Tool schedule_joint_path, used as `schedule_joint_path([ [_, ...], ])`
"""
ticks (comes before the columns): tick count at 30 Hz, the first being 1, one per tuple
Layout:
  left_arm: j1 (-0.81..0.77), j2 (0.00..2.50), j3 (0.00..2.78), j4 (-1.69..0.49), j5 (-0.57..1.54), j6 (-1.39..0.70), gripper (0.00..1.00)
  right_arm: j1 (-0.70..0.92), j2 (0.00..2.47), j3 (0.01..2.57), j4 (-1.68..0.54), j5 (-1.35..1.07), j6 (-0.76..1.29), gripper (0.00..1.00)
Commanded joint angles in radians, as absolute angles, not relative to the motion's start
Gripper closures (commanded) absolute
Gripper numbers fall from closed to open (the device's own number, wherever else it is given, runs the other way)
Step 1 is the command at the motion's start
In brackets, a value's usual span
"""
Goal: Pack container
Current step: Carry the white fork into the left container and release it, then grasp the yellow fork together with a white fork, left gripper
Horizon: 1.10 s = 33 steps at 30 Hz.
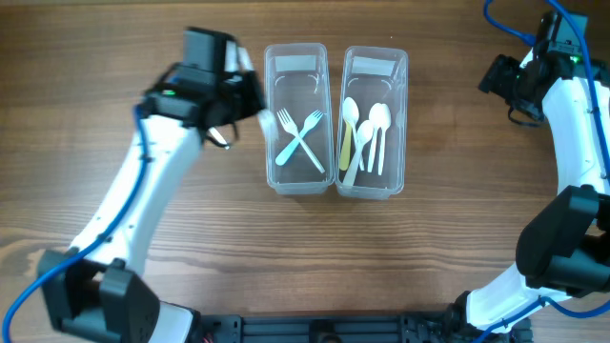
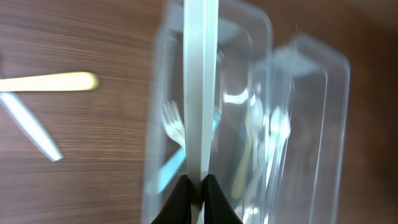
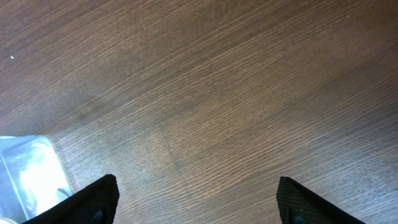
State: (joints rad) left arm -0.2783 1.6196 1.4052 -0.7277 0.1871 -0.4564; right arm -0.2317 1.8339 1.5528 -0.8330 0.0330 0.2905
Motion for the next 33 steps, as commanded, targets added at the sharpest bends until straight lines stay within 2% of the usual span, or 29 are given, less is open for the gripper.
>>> schedule_joint_path([
  [1,-0.4,1.744,1.406,-0.708,0.121,-0.361,0.96,-0.23,1.851,1.543,-0.831,0.021,0.29,0.19],
  [6,-0.442,1.846,1.406,-0.687,0.121,-0.339,0.96,-0.23,1.851,1.543,-0.831,0.021,0.29,0.19],
  [7,-0.443,1.865,1.406,-0.684,0.122,-0.321,0.87,-0.23,1.851,1.543,-0.831,0.021,0.29,0.19],
  [8,-0.444,1.876,1.406,-0.683,0.121,-0.317,0.72,-0.23,1.851,1.543,-0.831,0.021,0.29,0.19],
  [9,-0.444,1.883,1.406,-0.682,0.122,-0.318,0.62,-0.23,1.851,1.543,-0.831,0.021,0.29,0.19],
  [10,-0.442,1.884,1.406,-0.68,0.121,-0.318,0.6,-0.23,1.851,1.543,-0.831,0.021,0.29,0.19],
  [13,-0.432,1.859,1.434,-0.678,0.121,-0.318,0.62,-0.23,1.851,1.543,-0.831,0.021,0.29,0.19],
  [16,-0.404,1.792,1.502,-0.709,0.109,-0.318,0.55,-0.23,1.851,1.543,-0.831,0.021,0.289,0.19],
  [19,-0.361,1.715,1.527,-0.746,-0.027,-0.347,0.56,-0.23,1.851,1.543,-0.838,0.021,0.289,0.19],
  [21,-0.321,1.694,1.527,-0.792,-0.15,-0.447,0.57,-0.23,1.851,1.543,-0.841,0.02,0.29,0.19],
  [23,-0.265,1.697,1.524,-0.857,-0.184,-0.555,0.55,-0.23,1.851,1.543,-0.842,0.02,0.29,0.18],
  [26,-0.155,1.733,1.494,-0.928,-0.184,-0.734,0.52,-0.23,1.851,1.543,-0.843,0.02,0.292,0.18],
  [30,-0.043,1.805,1.479,-0.93,-0.15,-0.913,0.58,-0.23,1.851,1.543,-0.842,0.02,0.292,0.18],
  [33,0.01,1.848,1.479,-0.889,-0.052,-0.929,0.62,-0.23,1.851,1.543,-0.842,0.02,0.292,0.18],
])
